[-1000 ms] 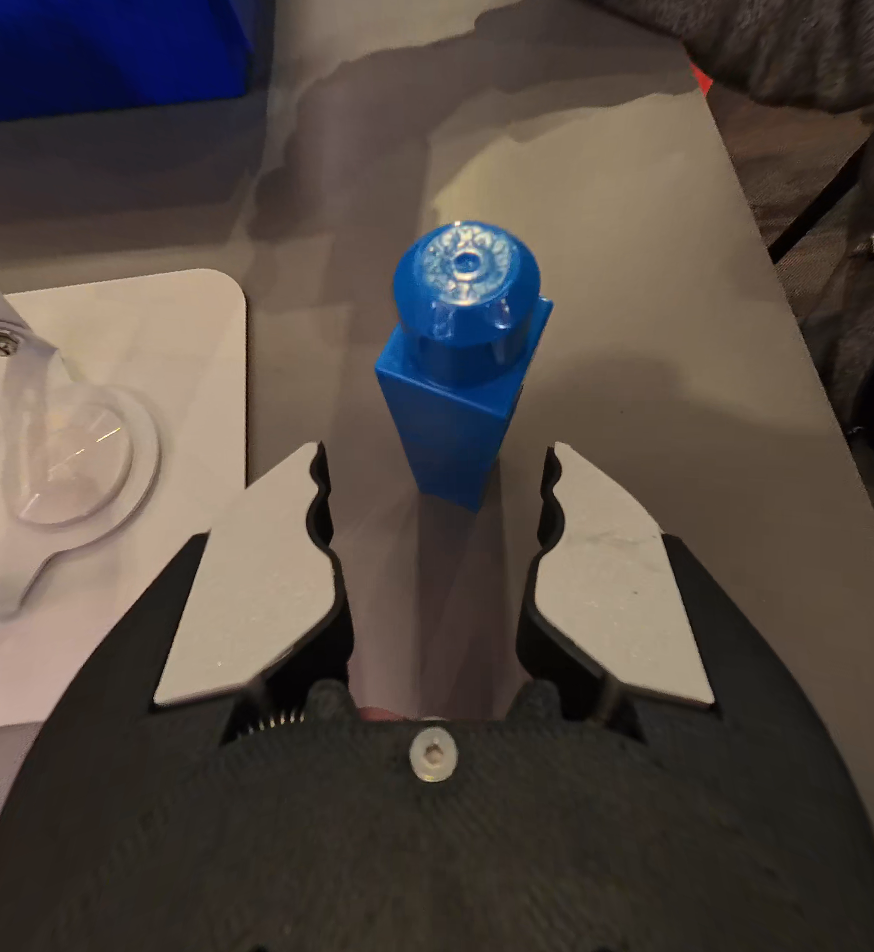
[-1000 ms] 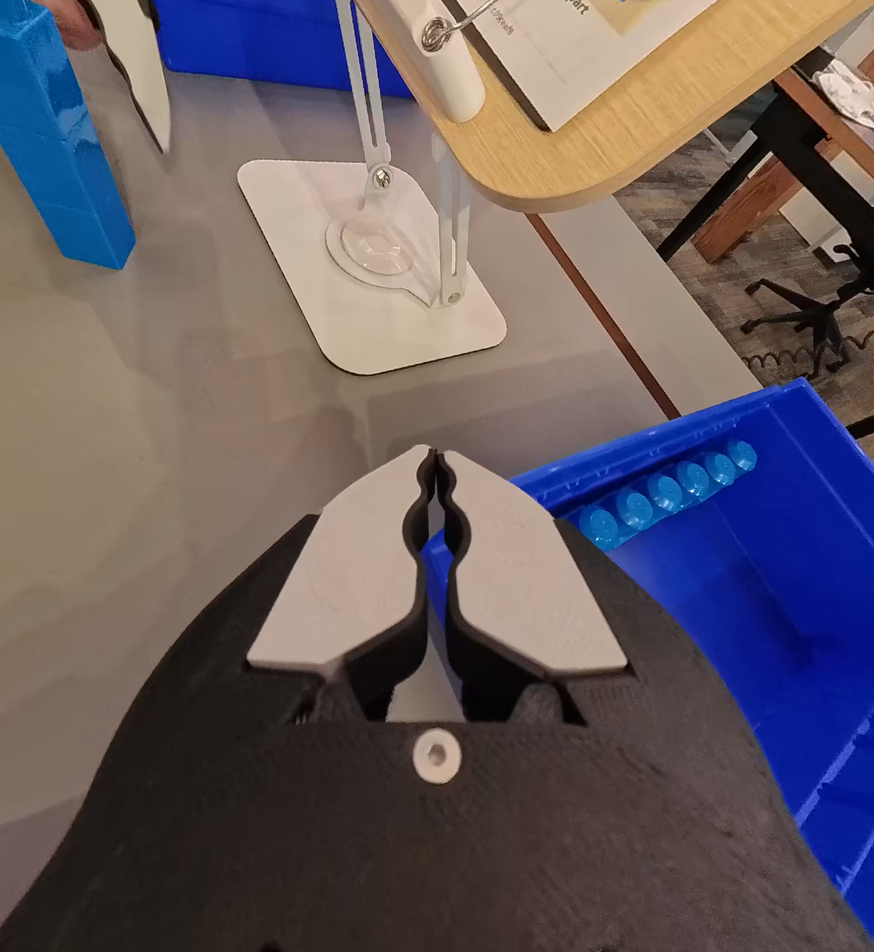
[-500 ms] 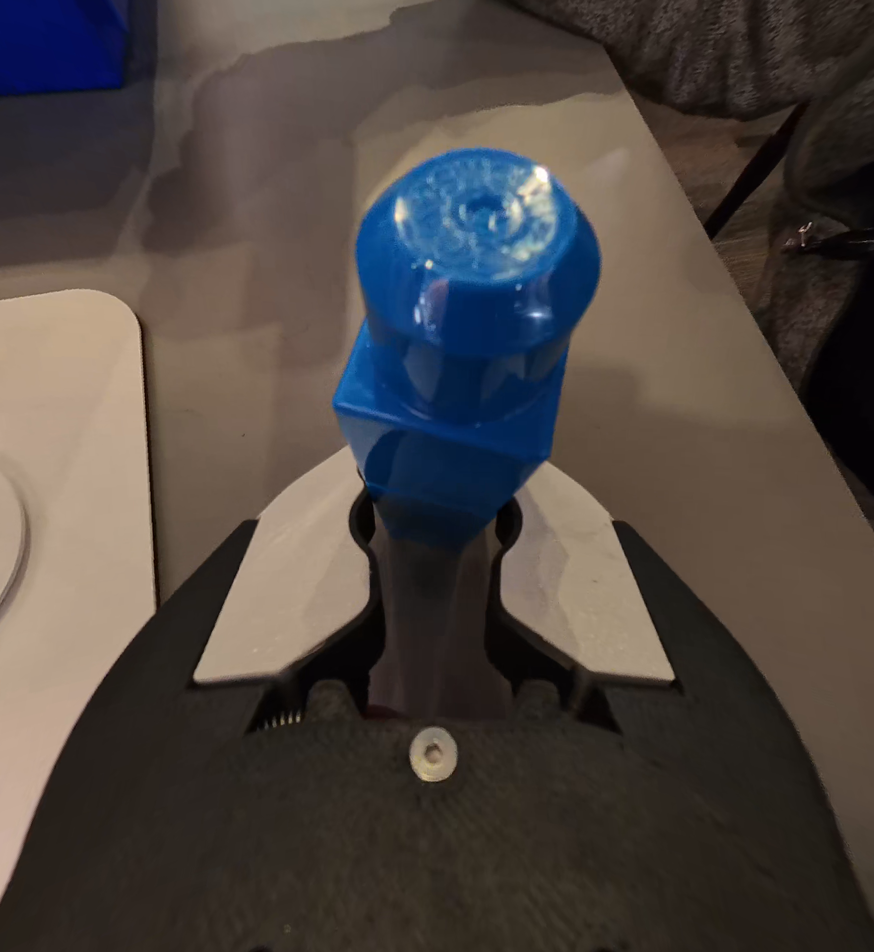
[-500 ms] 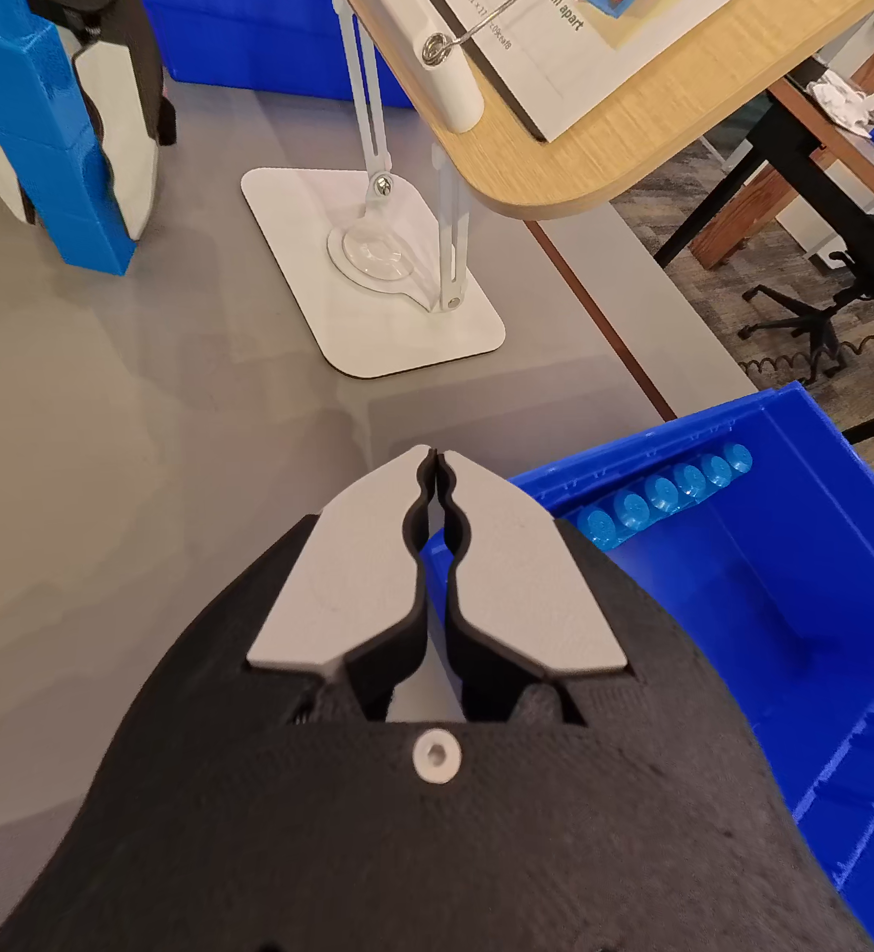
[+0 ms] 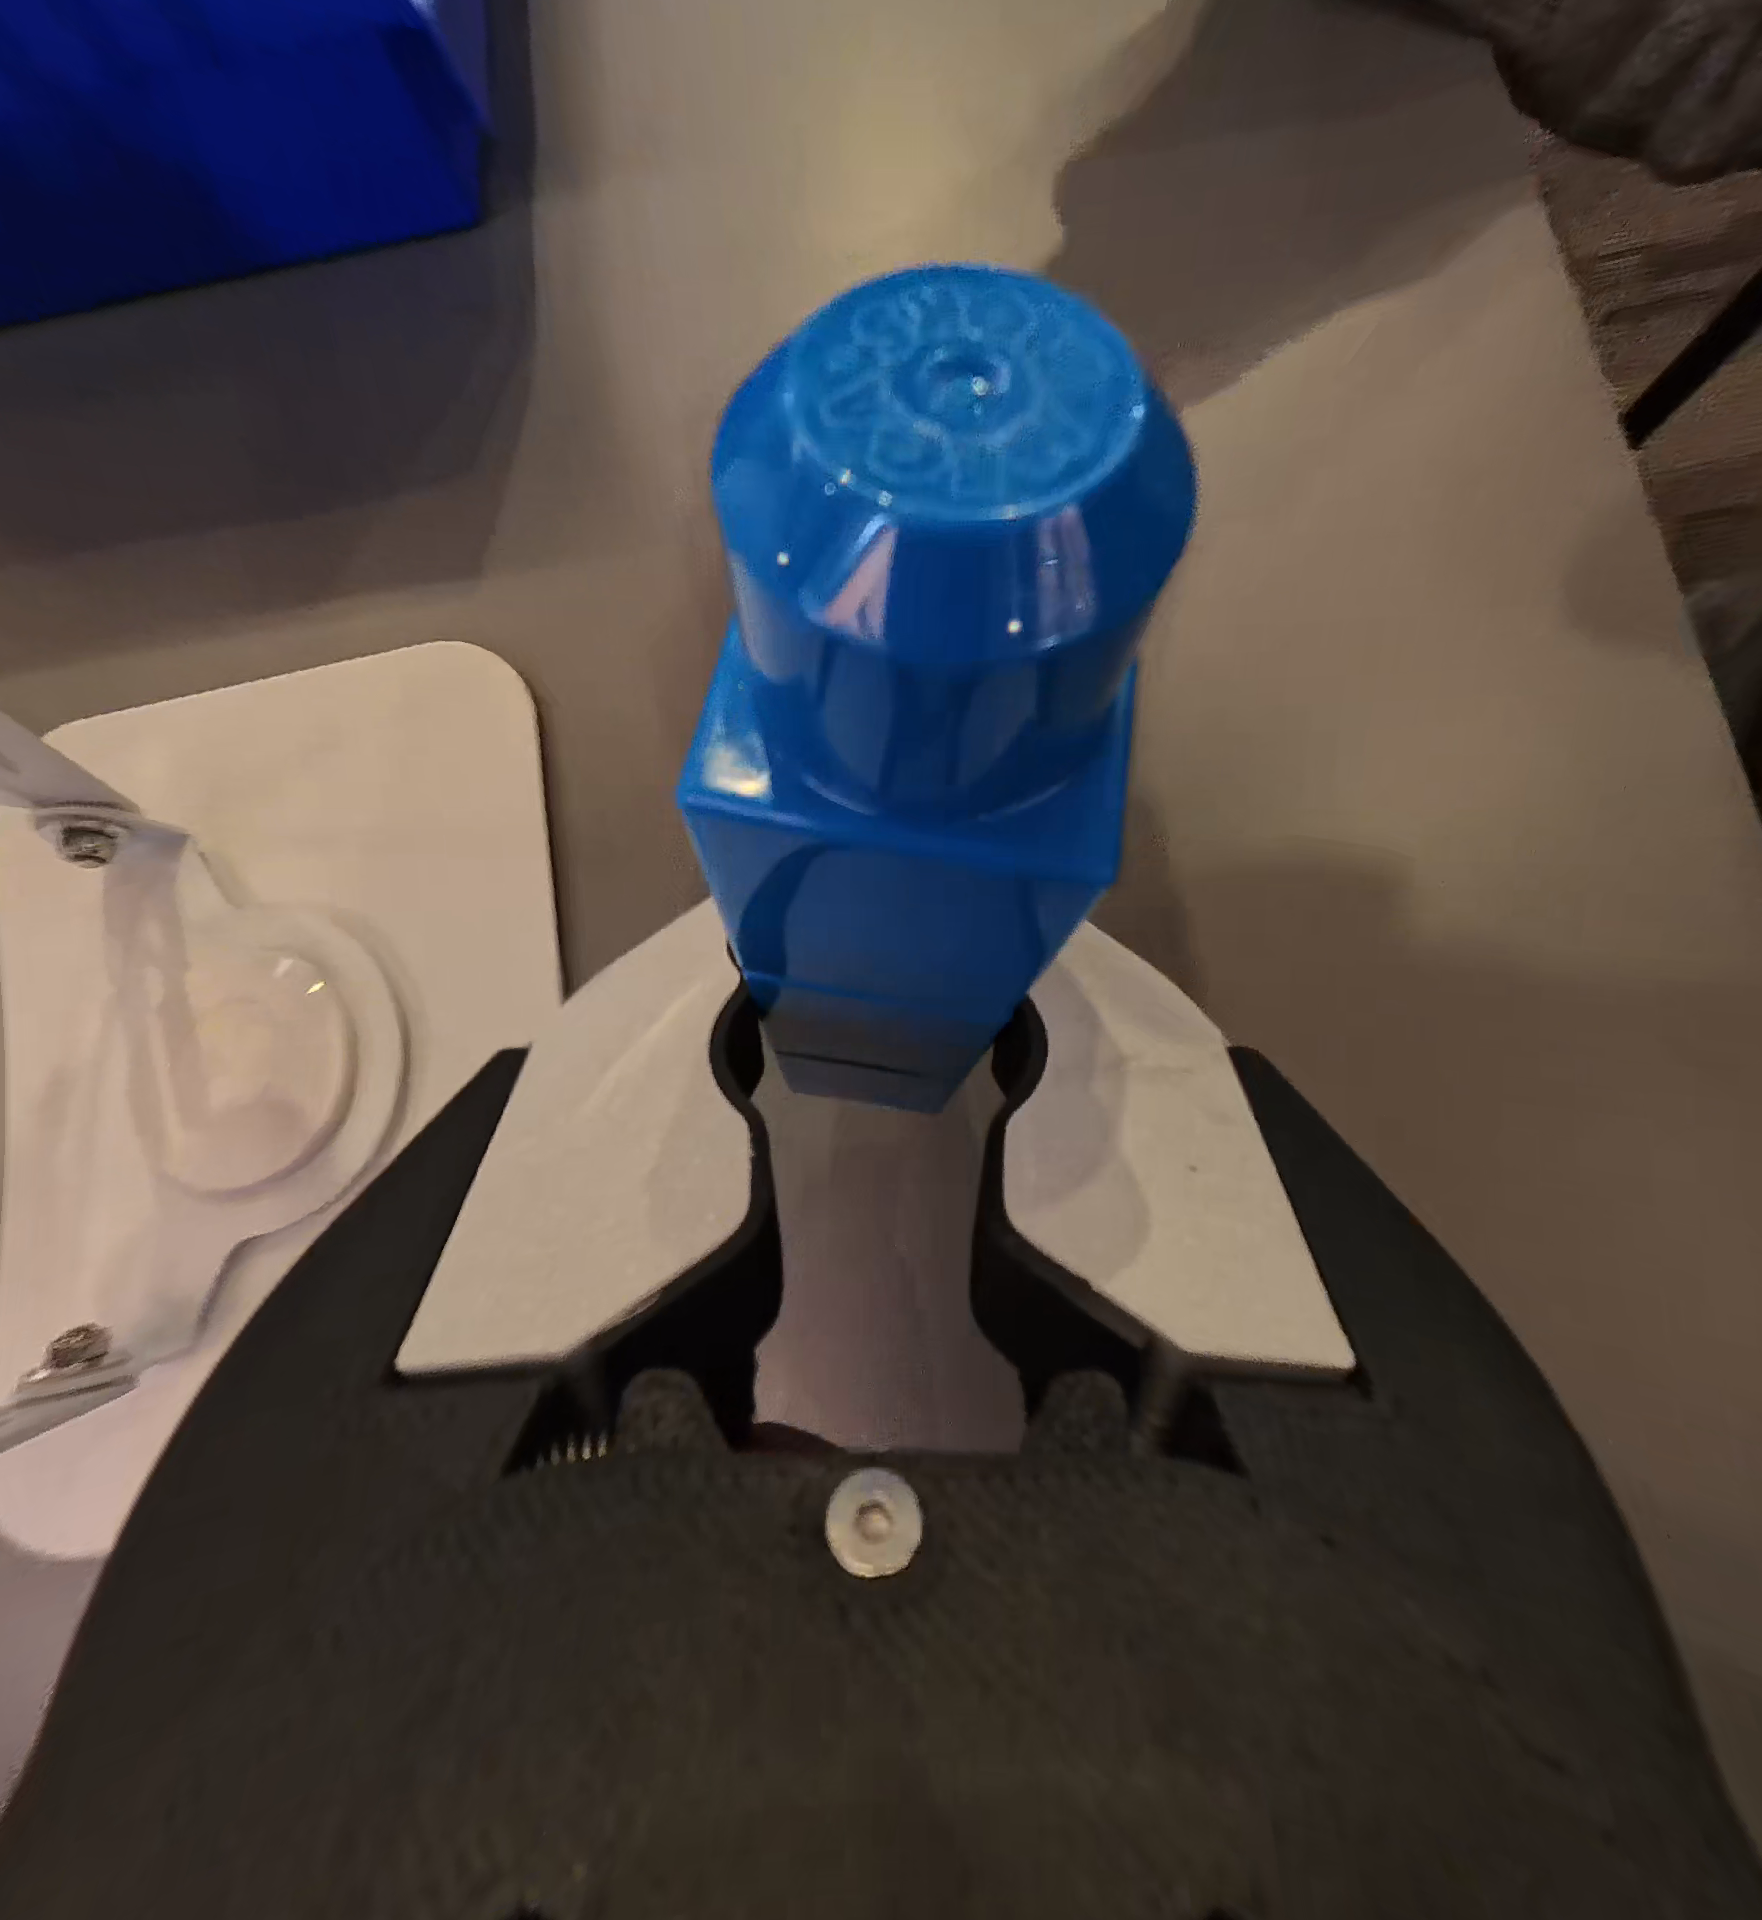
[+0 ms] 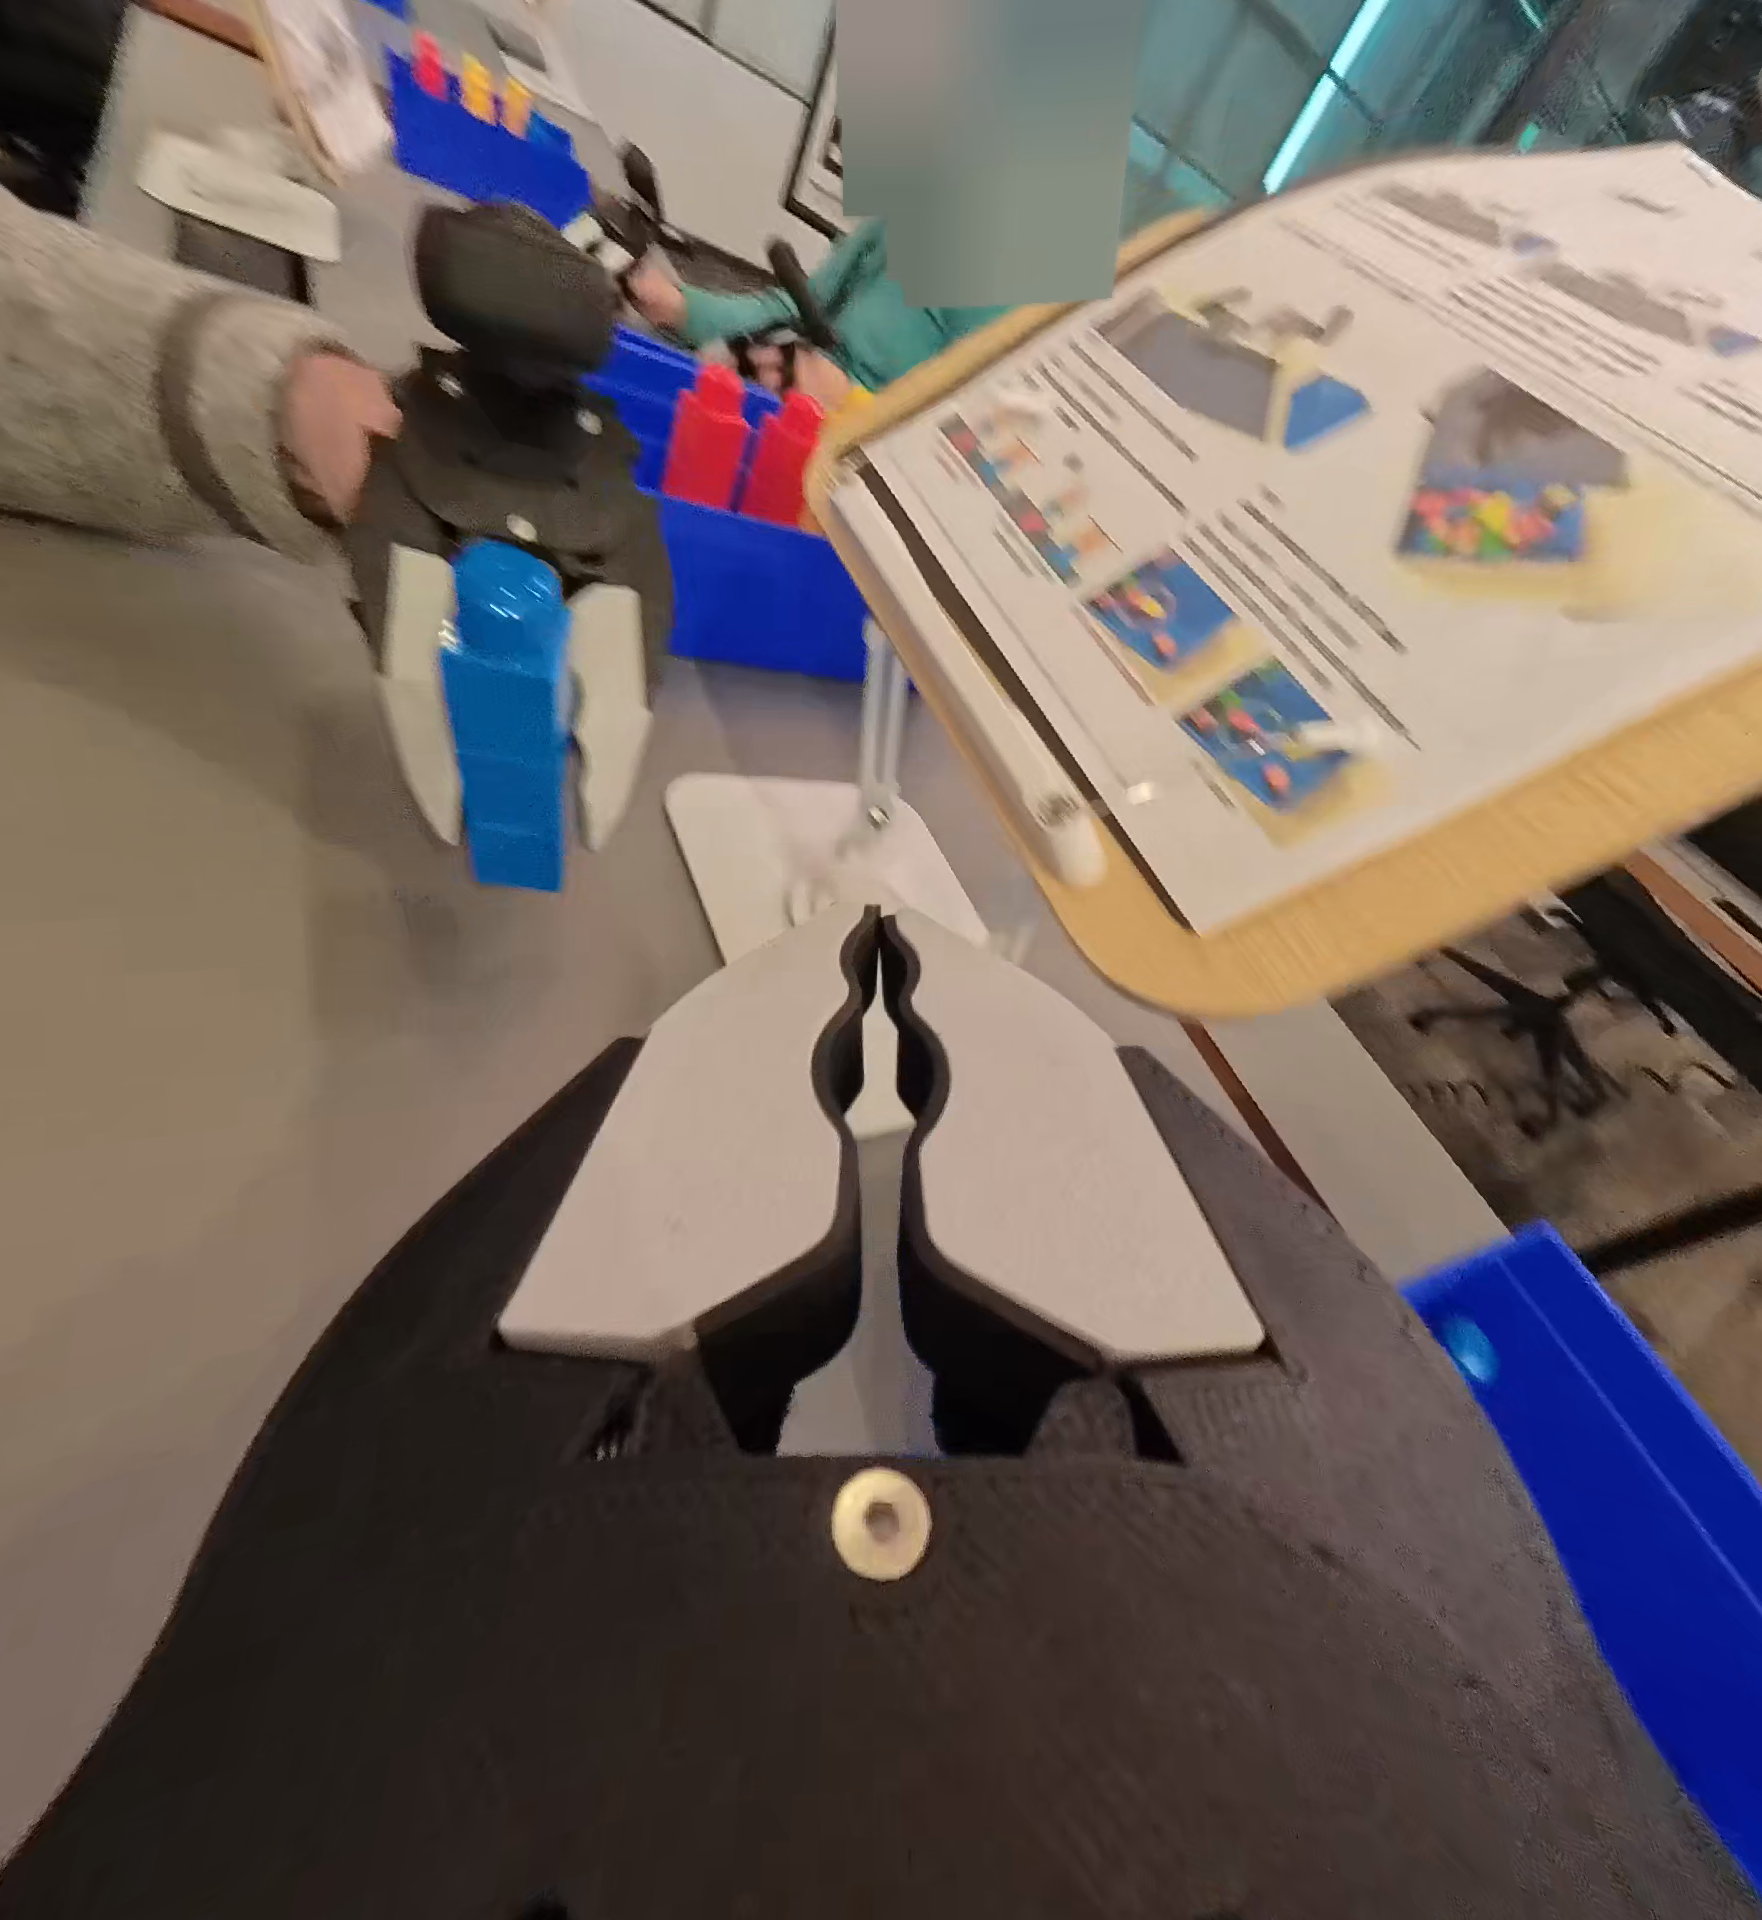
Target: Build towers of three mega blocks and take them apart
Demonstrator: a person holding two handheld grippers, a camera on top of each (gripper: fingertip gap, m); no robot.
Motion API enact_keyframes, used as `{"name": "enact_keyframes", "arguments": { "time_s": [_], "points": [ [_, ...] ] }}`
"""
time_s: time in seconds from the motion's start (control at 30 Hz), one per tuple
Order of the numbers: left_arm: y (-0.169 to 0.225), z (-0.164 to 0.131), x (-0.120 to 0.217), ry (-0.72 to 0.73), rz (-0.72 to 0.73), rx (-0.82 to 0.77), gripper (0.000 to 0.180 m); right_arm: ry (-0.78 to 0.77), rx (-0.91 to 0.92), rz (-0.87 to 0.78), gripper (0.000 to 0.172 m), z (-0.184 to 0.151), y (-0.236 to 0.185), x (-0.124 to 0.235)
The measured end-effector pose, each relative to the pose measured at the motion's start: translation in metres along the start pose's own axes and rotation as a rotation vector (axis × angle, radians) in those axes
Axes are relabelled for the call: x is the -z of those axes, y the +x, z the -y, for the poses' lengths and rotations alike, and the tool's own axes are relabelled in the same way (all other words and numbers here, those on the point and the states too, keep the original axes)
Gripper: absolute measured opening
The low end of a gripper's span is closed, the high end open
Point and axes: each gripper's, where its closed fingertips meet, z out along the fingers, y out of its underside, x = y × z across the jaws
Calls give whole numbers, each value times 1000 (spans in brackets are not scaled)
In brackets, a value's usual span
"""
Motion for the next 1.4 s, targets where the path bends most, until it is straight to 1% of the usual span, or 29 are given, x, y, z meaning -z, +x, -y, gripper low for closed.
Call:
{"name": "enact_keyframes", "arguments": {
  "time_s": [0.1,0.17,0.23,0.33,0.43,0.6,0.73,0.83,0.9,1.0,1.13,1.2,1.33,1.4],
  "points": [
    [-4,3,4,2,28,30,41,37,-8,97,6,17,-28,-30],
    [-7,-2,5,-25,58,38,41,31,-8,122,13,23,-40,-50],
    [-10,-8,6,-58,89,30,41,19,-24,168,23,24,-55,-68],
    [-13,-10,6,-69,106,57,41,-12,-55,228,35,21,-73,-93],
    [-12,-15,3,-103,111,48,41,-15,-105,275,50,17,-84,-110],
    [-12,-17,2,-132,132,57,41,-37,-149,320,55,11,-96,-126],
    [-11,-19,-2,-158,142,59,40,-89,-153,334,49,4,-105,-137],
    [-13,-22,-2,-184,155,50,41,-126,-132,357,36,-2,-114,-142],
    [-13,-24,-3,-188,151,52,40,-138,-130,357,36,-4,-114,-144],
    [-11,-21,-2,-163,140,54,41,-112,-159,366,36,-1,-113,-143],
    [-7,-6,4,-62,93,62,42,-23,-232,392,36,11,-108,-136],
    [-9,1,8,1,100,67,51,19,-251,379,36,15,-102,-133],
    [-9,12,15,115,59,105,63,111,-281,376,36,26,-93,-123],
    [-4,17,16,169,13,118,65,149,-288,372,36,31,-90,-119]
  ]
}}
